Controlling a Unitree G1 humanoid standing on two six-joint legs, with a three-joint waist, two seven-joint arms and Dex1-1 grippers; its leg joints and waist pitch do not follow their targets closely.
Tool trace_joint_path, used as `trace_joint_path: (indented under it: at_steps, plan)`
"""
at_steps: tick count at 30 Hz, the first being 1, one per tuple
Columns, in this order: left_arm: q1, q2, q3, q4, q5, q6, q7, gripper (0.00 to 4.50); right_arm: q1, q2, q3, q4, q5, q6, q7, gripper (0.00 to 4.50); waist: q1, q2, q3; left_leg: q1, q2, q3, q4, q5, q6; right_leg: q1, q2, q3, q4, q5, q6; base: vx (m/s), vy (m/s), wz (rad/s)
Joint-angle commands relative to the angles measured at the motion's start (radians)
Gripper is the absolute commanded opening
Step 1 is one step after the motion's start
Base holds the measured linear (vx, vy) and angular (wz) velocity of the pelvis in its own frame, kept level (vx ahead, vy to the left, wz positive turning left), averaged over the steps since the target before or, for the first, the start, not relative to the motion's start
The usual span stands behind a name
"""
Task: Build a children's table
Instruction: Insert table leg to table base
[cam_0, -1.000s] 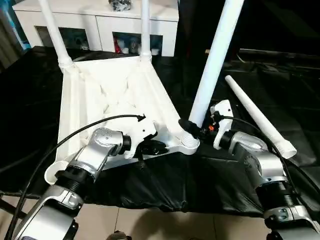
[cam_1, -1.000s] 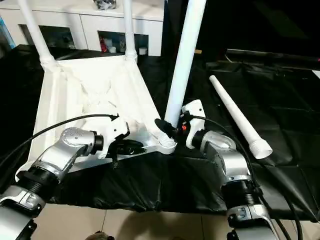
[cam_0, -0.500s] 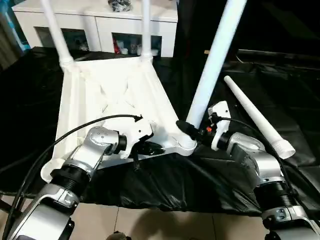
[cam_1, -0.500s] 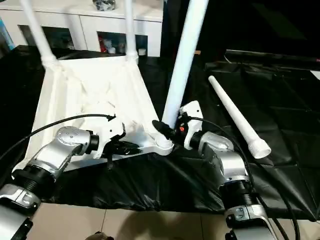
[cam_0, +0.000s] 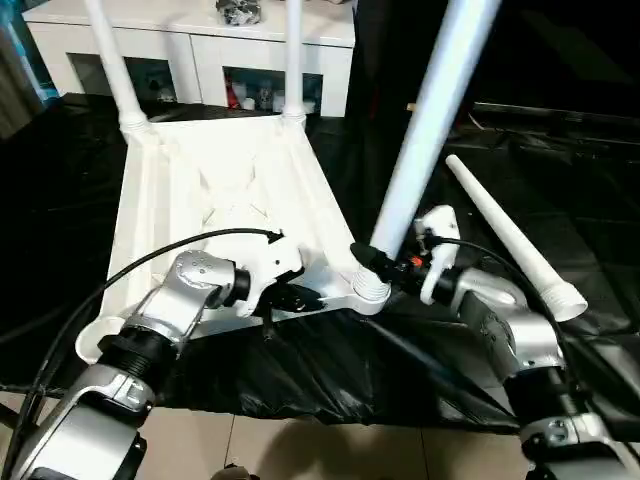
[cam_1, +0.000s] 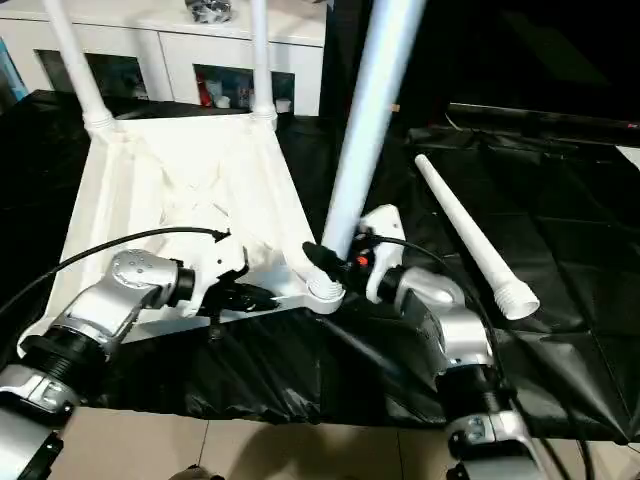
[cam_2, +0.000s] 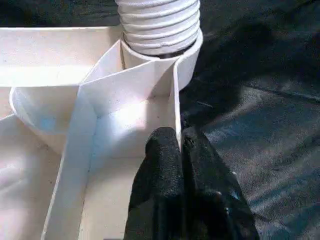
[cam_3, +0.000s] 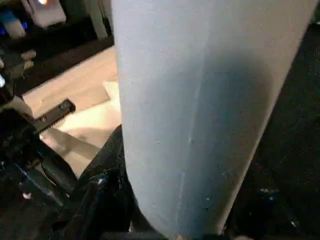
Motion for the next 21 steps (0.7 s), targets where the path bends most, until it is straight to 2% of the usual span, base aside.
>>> trace_joint_path:
  at_steps: [1, 4, 6, 8, 9, 11, 14, 15, 16, 17, 21]
  plan:
    - [0.001, 0.006, -0.043, 0.005, 0.036, 0.006, -0.041, 0.0, 0.03, -0.011, -0.021, 0.022, -0.007, 0.014, -0.018, 1.89, 0.002, 0.013, -0.058, 0.023, 0.036, -0.025, -0.077, -0.306, -0.025, 0.032, -0.09, 0.054, -0.102, -0.342, -0.161, 0.0, 0.0, 0.0]
    - [-0.008, -0.001, -0.043, 0.022, 0.049, 0.0, -0.029, 0.0, 0.082, -0.014, -0.015, 0.002, -0.008, -0.013, 0.005, 1.89, 0.006, 0.014, -0.058, 0.024, 0.037, -0.026, -0.081, -0.315, -0.03, 0.032, -0.09, 0.054, -0.103, -0.339, -0.157, 0.0, 0.0, 0.0]
    - [-0.012, -0.004, -0.042, 0.028, 0.053, -0.001, -0.025, 0.0, 0.099, -0.016, -0.009, -0.012, -0.013, -0.024, 0.014, 1.89, 0.009, 0.019, -0.059, 0.024, 0.037, -0.027, -0.082, -0.313, -0.032, 0.033, -0.09, 0.054, -0.101, -0.323, -0.162, 0.0, 0.0, 0.0]
    - [-0.017, -0.007, -0.042, 0.034, 0.056, -0.001, -0.019, 0.0, 0.113, -0.02, 0.001, -0.024, -0.024, -0.04, 0.019, 1.89, 0.01, 0.017, -0.059, 0.024, 0.037, -0.026, -0.081, -0.313, -0.031, 0.034, -0.09, 0.054, -0.102, -0.315, -0.163, 0.0, 0.0, 0.0]
    - [-0.025, -0.012, -0.041, 0.046, 0.061, -0.006, -0.011, 0.0, 0.128, -0.038, 0.035, -0.039, -0.072, -0.075, 0.012, 1.89, 0.013, 0.024, -0.059, 0.024, 0.037, -0.027, -0.082, -0.314, -0.032, 0.035, -0.091, 0.054, -0.101, -0.312, -0.166, 0.0, 0.0, 0.0]
    - [-0.03, -0.015, -0.041, 0.052, 0.064, -0.008, -0.009, 0.0, 0.133, -0.048, 0.059, -0.05, -0.1, -0.091, 0.006, 1.89, 0.015, 0.018, -0.057, 0.025, 0.035, -0.025, -0.083, -0.316, -0.035, 0.035, -0.088, 0.053, -0.104, -0.311, -0.157, 0.0, 0.0, 0.0]
    - [-0.041, -0.02, -0.04, 0.068, 0.07, -0.014, -0.001, 0.0, 0.129, -0.059, 0.096, -0.054, -0.142, -0.105, -0.009, 1.89, 0.013, 0.018, -0.048, 0.034, 0.032, -0.027, -0.087, -0.371, -0.034, 0.031, -0.093, 0.05, -0.122, -0.448, -0.13, 0.0, 0.0, 0.0]
    - [-0.043, -0.021, -0.04, 0.071, 0.072, -0.016, 0.001, 0.0, 0.126, -0.06, 0.104, -0.053, -0.153, -0.107, -0.013, 1.89, 0.012, 0.016, -0.046, 0.041, 0.032, -0.03, -0.087, -0.397, -0.034, 0.03, -0.097, 0.048, -0.132, -0.525, -0.108, 0.0, 0.0, 0.0]
    - [-0.044, -0.022, -0.04, 0.074, 0.075, -0.017, 0.003, 0.0, 0.122, -0.058, 0.11, -0.05, -0.16, -0.107, -0.017, 1.89, 0.012, 0.017, -0.046, 0.043, 0.032, -0.032, -0.088, -0.403, -0.033, 0.028, -0.098, 0.048, -0.136, -0.552, -0.1, 0.0, 0.0, 0.0]
    - [-0.044, -0.022, -0.04, 0.074, 0.075, -0.017, 0.003, 0.0, 0.122, -0.058, 0.11, -0.05, -0.16, -0.107, -0.017, 1.89, 0.012, 0.016, -0.048, 0.044, 0.034, -0.035, -0.089, -0.401, -0.033, 0.029, -0.099, 0.048, -0.137, -0.564, -0.09, 0.0, 0.0, 0.0]
    - [-0.045, -0.021, -0.043, 0.073, 0.073, -0.021, -0.004, 0.0, 0.09, -0.039, 0.112, -0.016, -0.168, -0.109, -0.034, 1.89, 0.009, 0.018, -0.049, 0.042, 0.036, -0.035, -0.092, -0.407, -0.033, 0.026, -0.096, 0.048, -0.134, -0.524, -0.106, 0.0, 0.0, 0.0]
